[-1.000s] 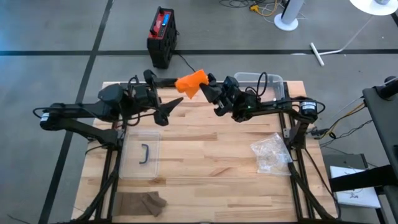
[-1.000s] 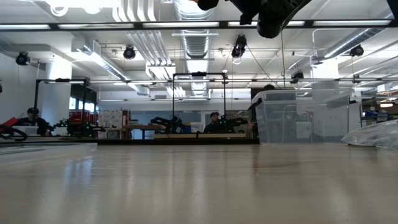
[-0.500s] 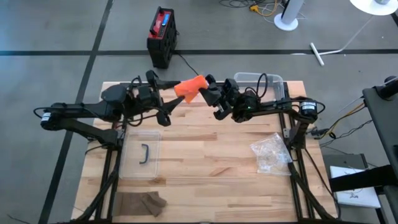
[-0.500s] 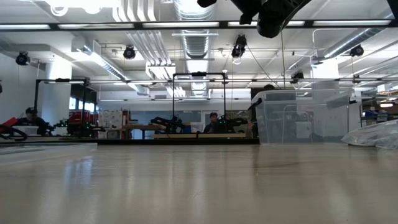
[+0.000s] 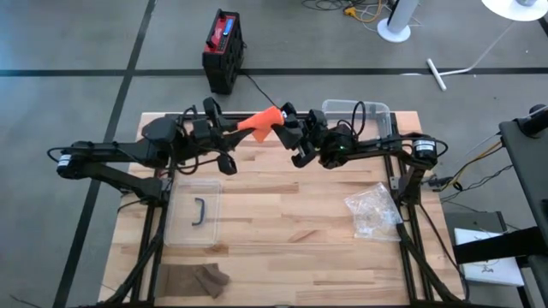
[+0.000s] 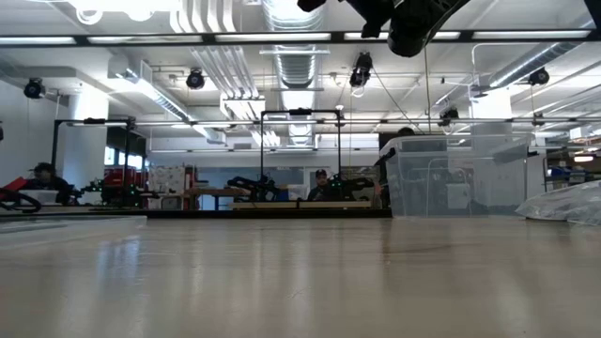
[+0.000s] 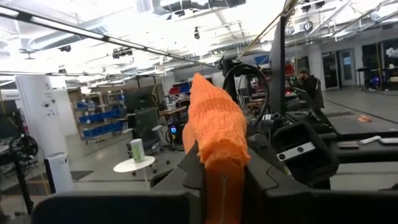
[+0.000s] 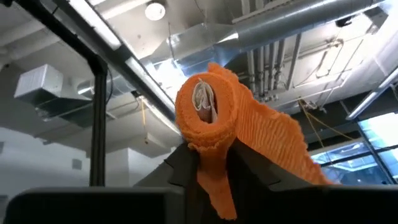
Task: Roll bandage
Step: Roll the orange bandage
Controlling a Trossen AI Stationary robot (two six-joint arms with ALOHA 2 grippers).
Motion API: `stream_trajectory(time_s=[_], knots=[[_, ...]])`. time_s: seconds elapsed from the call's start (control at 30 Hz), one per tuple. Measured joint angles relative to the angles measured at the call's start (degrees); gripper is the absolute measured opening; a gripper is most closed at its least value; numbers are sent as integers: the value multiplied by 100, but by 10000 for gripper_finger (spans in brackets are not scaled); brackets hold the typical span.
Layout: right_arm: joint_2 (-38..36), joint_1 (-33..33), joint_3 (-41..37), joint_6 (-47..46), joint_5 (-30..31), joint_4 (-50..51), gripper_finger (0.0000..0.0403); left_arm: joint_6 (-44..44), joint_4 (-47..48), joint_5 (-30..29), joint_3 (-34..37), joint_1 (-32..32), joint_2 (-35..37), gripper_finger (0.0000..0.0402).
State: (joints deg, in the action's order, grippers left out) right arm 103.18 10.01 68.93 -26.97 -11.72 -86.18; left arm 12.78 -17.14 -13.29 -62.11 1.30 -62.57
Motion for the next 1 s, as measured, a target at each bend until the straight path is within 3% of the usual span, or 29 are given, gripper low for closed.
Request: stream_trajectory(time_s=[0.2, 0.33, 0.4, 0.47, 0.57, 0.73, 1.0], knots=[[-301, 43, -225, 317, -1211, 525, 120, -218, 433, 271, 0, -137, 318, 49], [-873, -97, -449, 1829, -1330, 2071, 158, -585, 611, 839, 0, -236, 618, 37], [-1258, -287, -473, 3058, -932, 3303, 176, -797, 813, 1045, -2, -251, 745, 37], [-1600, -589, -410, 4278, -156, 4387, 192, -953, 1043, 1074, 3, -248, 855, 37], [-1915, -1007, -232, 5527, 977, 5294, 209, -1049, 1098, 1033, 68, -240, 945, 42], [-2062, -1191, 54, 5834, 1768, 5789, 207, -1084, 1123, 1251, 85, -243, 761, 46], [-1986, -1150, 594, 5650, 1778, 7159, 162, -1302, 1202, 1492, 90, -245, 247, 48]])
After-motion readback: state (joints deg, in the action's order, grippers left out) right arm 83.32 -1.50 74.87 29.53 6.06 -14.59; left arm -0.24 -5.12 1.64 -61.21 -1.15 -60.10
